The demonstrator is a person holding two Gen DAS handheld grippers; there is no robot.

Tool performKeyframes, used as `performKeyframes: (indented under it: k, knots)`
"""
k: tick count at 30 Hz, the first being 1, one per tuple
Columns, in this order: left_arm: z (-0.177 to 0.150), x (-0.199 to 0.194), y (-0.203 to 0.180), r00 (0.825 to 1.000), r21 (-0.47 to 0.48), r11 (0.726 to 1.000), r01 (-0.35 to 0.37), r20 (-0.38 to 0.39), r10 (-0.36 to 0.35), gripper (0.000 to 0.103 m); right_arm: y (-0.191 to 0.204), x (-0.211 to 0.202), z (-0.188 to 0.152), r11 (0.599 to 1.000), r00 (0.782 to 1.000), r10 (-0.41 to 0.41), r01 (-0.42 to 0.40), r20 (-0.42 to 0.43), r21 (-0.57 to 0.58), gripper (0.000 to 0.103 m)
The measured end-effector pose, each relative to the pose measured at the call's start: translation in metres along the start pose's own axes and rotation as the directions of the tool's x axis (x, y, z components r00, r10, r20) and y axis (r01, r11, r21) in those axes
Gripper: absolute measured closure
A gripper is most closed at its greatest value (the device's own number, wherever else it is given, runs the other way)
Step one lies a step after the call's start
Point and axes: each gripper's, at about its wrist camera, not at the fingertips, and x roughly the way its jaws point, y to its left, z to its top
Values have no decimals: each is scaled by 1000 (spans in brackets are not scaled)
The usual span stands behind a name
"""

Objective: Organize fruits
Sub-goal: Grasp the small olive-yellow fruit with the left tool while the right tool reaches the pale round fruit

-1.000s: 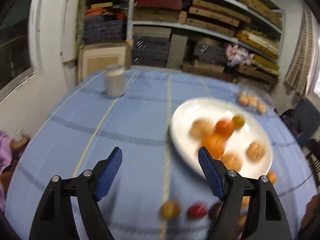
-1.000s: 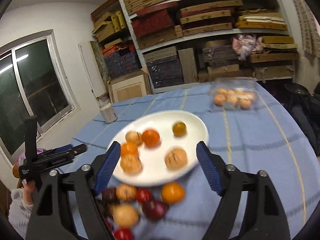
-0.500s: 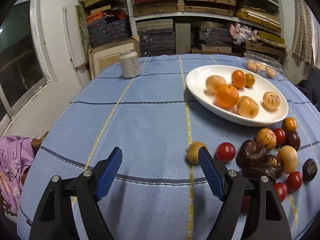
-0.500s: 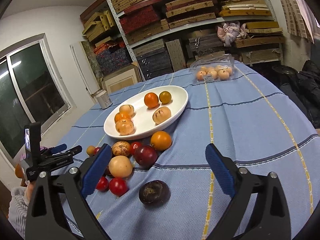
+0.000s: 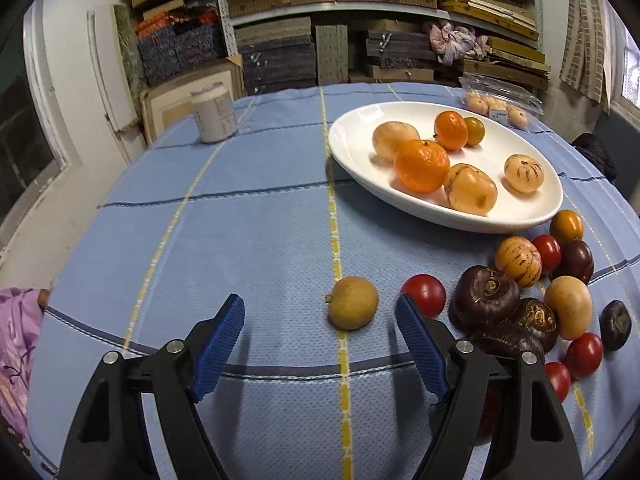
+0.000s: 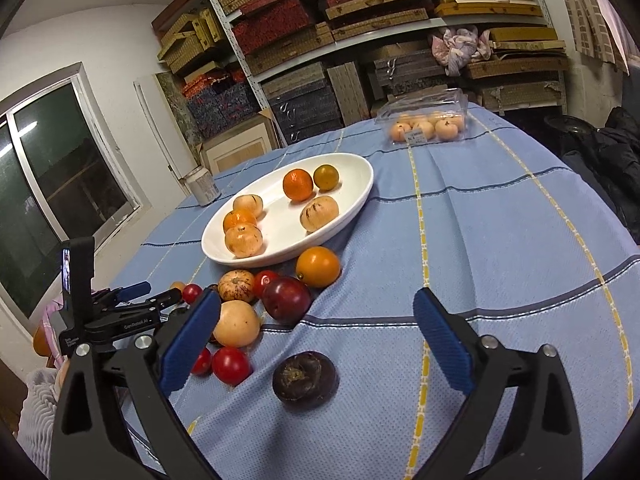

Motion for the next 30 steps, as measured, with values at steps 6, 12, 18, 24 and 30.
performKeyframes:
  k: [6, 12, 18, 24, 30]
  knots:
    - [-2, 9, -1, 997, -10, 998, 68, -45, -69, 66, -1, 2, 0, 1000, 1000, 1, -1, -7, 2, 8]
    - [2, 14, -1, 990, -19, 991, 129, -50, -130, 72, -2, 4, 0, 1000, 1000, 3, -3, -20, 2, 8]
    - [3, 17, -3, 989, -18, 991, 134, -57, -135, 75, -3, 5, -1, 1000, 1000, 7, -7, -26, 2, 7]
    - [0, 14, -5, 992, -10, 993, 115, -52, -116, 75, 17, 5, -5, 995, 999, 34, -37, -24, -98, 8]
    - [-1, 4, 5, 992, -53, 991, 122, -28, -124, 75, 44, 16, -18, 972, 997, -11, -9, -80, -235, 8]
